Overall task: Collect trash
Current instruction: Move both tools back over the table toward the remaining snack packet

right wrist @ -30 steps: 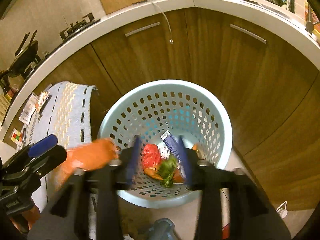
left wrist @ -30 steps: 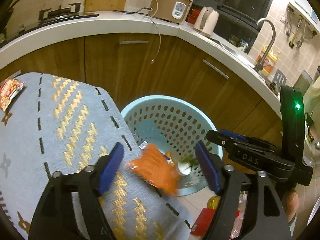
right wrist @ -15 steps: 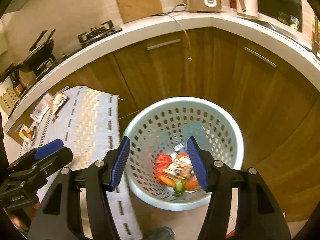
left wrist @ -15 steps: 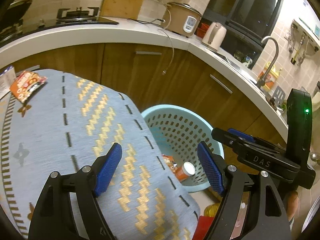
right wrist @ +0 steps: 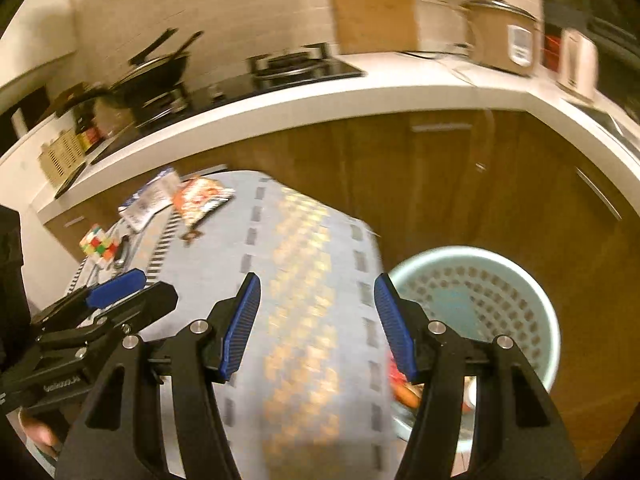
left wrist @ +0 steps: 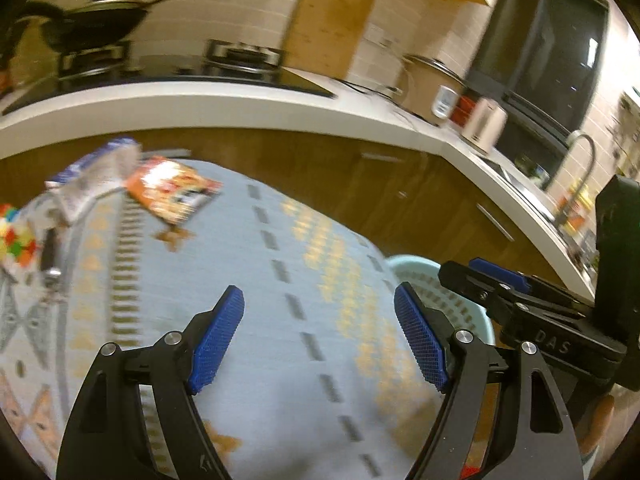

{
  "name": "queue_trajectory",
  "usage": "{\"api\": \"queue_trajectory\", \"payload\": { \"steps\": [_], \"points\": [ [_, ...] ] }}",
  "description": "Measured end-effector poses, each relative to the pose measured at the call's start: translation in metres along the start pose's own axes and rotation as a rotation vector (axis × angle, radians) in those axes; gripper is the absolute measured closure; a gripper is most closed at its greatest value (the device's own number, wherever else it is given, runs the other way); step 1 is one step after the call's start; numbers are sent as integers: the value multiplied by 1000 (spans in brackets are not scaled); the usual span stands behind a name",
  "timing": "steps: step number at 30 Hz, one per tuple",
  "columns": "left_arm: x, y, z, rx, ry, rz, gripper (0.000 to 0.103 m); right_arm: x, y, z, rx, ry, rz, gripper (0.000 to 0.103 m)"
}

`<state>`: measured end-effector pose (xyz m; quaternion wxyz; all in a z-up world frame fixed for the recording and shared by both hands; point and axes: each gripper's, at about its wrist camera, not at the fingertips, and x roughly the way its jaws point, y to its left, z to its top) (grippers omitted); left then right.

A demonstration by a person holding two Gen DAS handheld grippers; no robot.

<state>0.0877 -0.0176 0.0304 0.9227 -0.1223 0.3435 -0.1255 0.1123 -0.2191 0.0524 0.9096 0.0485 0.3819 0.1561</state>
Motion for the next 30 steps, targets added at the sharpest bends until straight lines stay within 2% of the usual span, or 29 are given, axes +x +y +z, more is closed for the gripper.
{"api": "queue_trajectory", "payload": {
  "steps": [6,7,8,9,11,17,24,26,30],
  "points": [
    [-20,72,23,-79,-51,144,27,39,64,28,-85,16,64,48],
    [-22,88,29,-99,-61,179,27,46,73,32,-94,17,76,50],
    [-23,99,34,-111,-65,199,27,53,82,35,-102,18,86,58],
    [-22,113,41,-121,-67,218,27,65,93,41,-115,21,101,61],
    [-16,132,50,-124,-59,258,27,83,106,48,-123,28,120,69],
    [11,183,79,-84,-25,433,27,145,138,66,-135,46,124,69],
    [44,219,97,-125,19,444,27,182,151,57,-185,45,121,69],
    [51,221,97,-125,29,445,27,188,148,54,-182,66,126,69],
    [64,218,93,-109,78,412,29,186,138,56,-142,54,165,69]
  ]
}}
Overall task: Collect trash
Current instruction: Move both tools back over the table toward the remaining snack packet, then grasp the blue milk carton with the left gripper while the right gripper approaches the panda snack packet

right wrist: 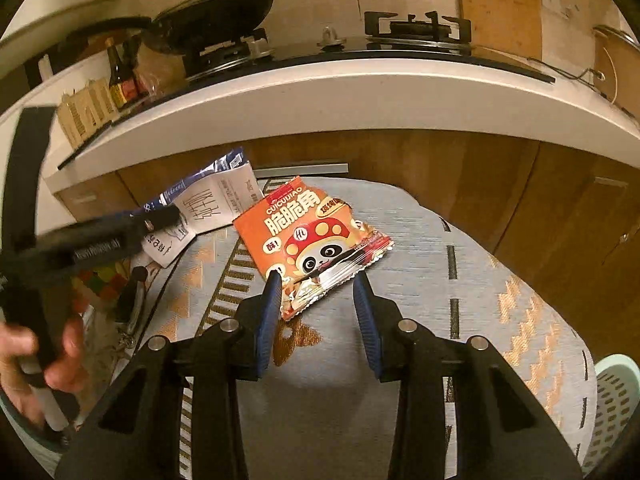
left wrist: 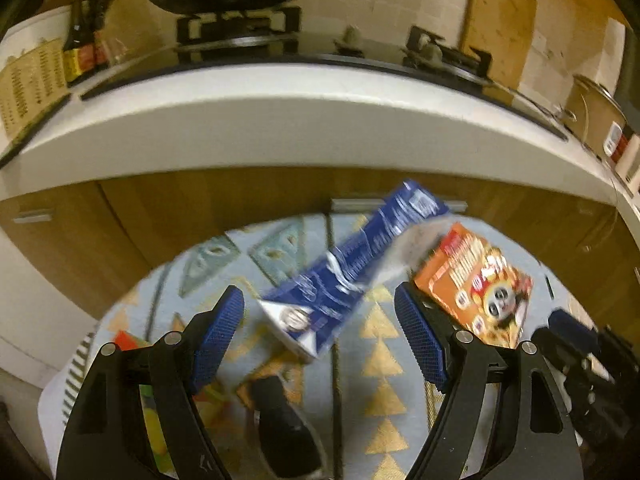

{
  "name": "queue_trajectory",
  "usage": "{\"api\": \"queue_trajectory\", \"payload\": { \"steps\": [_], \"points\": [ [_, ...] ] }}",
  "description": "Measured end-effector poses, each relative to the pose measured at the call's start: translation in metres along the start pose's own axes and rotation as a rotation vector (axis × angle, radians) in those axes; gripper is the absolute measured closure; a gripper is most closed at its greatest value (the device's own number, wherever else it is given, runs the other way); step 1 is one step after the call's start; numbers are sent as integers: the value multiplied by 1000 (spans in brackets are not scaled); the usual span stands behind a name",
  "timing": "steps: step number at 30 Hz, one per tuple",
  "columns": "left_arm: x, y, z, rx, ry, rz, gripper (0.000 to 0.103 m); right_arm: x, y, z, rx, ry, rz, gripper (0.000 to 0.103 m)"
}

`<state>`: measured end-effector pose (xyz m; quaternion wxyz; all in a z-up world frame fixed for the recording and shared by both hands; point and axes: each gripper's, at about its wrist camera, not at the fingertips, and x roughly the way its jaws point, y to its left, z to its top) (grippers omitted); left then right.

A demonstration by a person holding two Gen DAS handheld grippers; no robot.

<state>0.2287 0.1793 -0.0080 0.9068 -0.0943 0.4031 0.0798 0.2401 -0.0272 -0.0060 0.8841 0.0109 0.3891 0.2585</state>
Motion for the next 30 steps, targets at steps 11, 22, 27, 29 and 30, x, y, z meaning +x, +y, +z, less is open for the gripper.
{"api": "queue_trajectory", "payload": {
  "steps": [11,22,27,29,30],
  "points": [
    [-8,-23,-11,57,23,-86,36,-1,-7,0,34,0,24,69],
    [18,-35,0,119,35,18,66,-1,-6,-1,21,-19,34,69],
    [-20,-28,-21,70,-29,-4,69,2,-4,0,21,-3,10,61],
    [-35,-25,-32,56,-46,-13,69,6,-8,3,42,17,-14,48],
    [-43,-22,-41,44,-55,-11,69,8,-10,5,50,28,-11,47]
  ]
}}
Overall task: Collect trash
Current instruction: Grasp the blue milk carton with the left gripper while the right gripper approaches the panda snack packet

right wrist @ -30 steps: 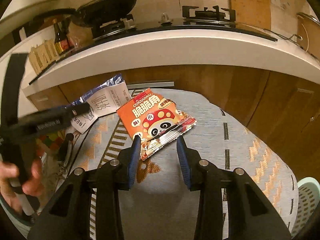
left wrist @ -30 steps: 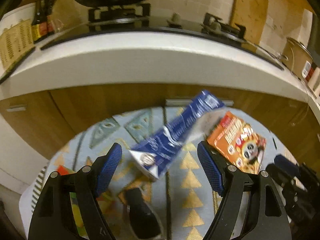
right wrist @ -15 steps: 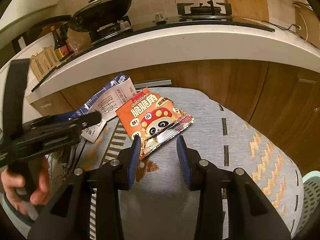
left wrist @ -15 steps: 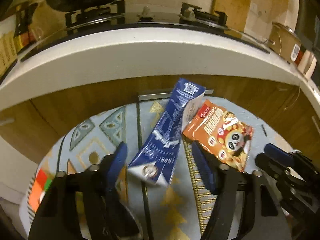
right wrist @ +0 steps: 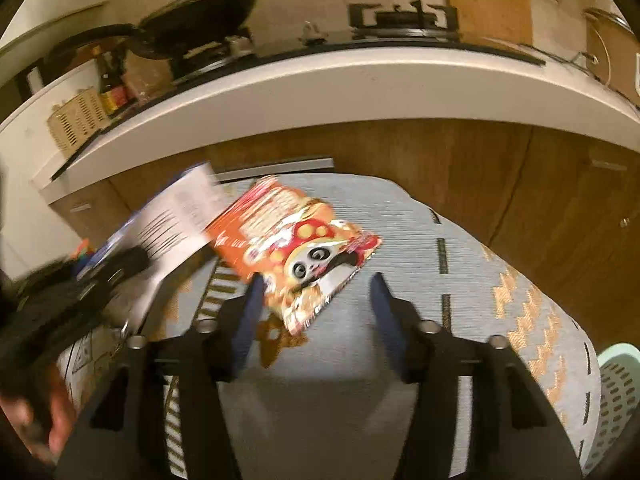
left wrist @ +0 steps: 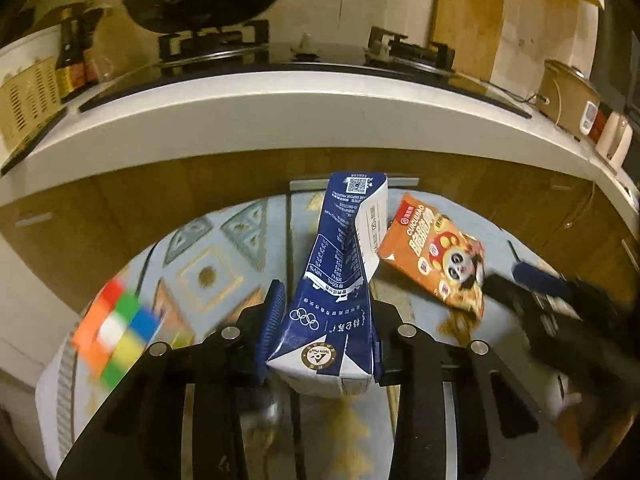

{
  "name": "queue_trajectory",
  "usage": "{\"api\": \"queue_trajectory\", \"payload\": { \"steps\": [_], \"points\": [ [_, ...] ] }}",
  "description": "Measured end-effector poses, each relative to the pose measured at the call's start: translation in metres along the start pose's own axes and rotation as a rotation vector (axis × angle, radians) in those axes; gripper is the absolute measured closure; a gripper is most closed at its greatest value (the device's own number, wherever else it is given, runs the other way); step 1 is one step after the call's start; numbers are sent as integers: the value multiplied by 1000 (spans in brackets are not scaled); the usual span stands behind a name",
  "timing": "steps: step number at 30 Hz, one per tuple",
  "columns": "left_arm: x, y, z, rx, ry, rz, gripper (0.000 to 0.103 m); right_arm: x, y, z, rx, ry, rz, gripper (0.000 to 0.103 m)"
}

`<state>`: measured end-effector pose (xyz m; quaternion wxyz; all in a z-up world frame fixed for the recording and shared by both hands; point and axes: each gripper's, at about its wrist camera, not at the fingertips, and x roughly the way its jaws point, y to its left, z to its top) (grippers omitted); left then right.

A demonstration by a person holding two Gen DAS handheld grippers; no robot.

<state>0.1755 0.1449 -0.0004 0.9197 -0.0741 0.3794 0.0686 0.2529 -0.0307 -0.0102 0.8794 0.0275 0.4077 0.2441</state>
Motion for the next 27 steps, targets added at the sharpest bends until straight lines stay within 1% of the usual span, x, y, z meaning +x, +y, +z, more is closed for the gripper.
{"api": "queue_trajectory", "payload": {
  "steps": [1,3,6,7,8,10,12,13,14,15,17,18,21,24,27],
  "points": [
    [-4,2,-5,-16,1,-3,69,5,-3,5,7,23,9,47],
    [-13,8,-23,-64,16,-15,69,14,-5,14,-27,55,-22,45],
    [-24,10,-46,-117,33,-30,69,28,-1,22,-103,109,-14,35],
    [-30,9,-55,-126,27,-29,69,30,-1,23,-113,117,-10,31],
    [-36,9,-61,-131,23,-24,69,33,-1,25,-116,120,-12,28],
    [-46,10,-73,-153,6,-8,69,39,-5,29,-95,123,-27,28],
    [-55,12,-82,-168,-6,6,69,49,-10,30,-58,160,-21,28],
    [-59,13,-84,-169,-14,12,69,47,-8,29,-67,153,-28,30],
    [-63,16,-86,-168,-25,20,69,44,-6,27,-74,154,-20,41],
    [-67,18,-89,-169,-32,33,69,42,-3,24,-81,156,-1,47],
    [-75,22,-97,-176,-40,57,69,36,5,16,-105,165,35,70],
    [-79,24,-100,-181,-46,63,69,32,12,10,-128,169,50,72],
    [-92,31,-112,-209,-76,99,69,23,30,-4,-171,171,102,73],
    [-96,35,-117,-233,-89,117,69,12,53,-23,-192,231,215,73],
    [-95,37,-124,-240,-89,127,69,-12,66,-42,-233,226,246,73]
  ]
}}
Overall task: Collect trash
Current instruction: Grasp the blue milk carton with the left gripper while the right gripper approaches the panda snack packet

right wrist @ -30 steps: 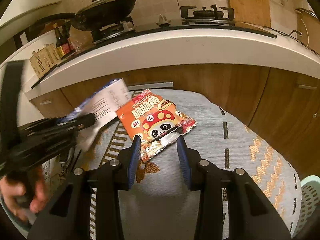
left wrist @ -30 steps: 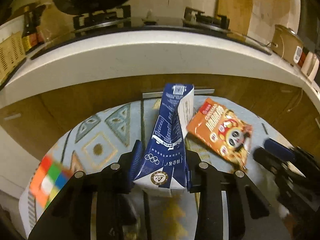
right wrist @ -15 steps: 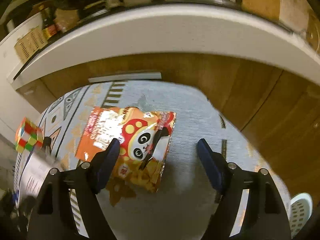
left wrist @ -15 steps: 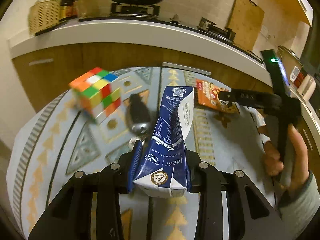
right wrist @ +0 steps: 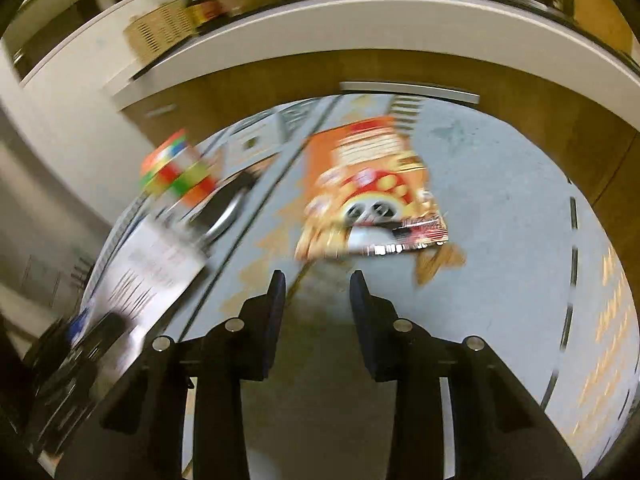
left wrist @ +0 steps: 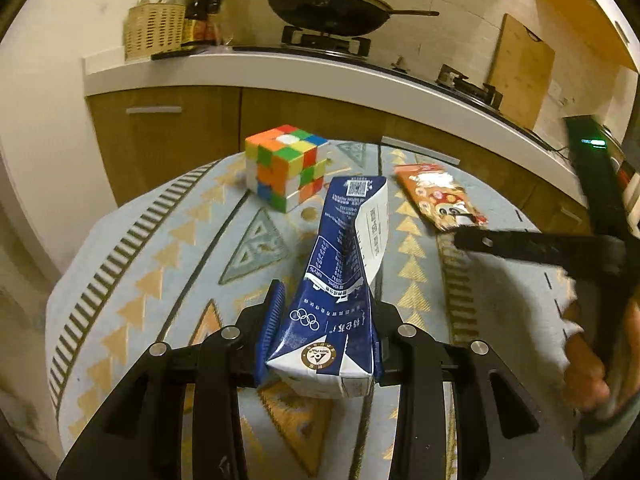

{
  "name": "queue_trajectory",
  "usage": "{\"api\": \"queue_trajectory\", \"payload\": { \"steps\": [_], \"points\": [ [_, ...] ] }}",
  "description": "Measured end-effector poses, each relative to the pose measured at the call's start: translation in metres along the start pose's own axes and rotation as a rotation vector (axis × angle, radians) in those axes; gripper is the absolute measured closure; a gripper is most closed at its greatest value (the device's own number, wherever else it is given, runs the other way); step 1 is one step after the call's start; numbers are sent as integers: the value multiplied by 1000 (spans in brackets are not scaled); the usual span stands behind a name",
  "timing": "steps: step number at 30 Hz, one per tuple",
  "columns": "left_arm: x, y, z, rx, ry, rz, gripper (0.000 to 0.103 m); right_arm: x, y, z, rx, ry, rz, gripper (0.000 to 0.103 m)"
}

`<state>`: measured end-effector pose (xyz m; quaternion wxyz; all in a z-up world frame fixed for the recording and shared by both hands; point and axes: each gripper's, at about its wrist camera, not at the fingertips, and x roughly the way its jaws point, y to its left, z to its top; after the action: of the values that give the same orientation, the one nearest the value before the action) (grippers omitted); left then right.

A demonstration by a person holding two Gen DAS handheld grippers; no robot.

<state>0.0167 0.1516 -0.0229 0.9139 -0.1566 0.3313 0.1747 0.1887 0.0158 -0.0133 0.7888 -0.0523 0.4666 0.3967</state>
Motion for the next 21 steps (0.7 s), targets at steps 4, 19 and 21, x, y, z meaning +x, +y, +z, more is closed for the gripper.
{"api": "queue_trajectory", "payload": {
  "steps": [4,19,21],
  "points": [
    [1,-2,-3,8,-7,2,69,-25,5,1,-4,-68,-50,60],
    [6,3,-5,-16,7,-31,69,58,-19,60,48,-18,-280,26],
    [6,3,-5,-18,7,-34,69,61,-8,57,-11,-26,-324,43]
  ]
}}
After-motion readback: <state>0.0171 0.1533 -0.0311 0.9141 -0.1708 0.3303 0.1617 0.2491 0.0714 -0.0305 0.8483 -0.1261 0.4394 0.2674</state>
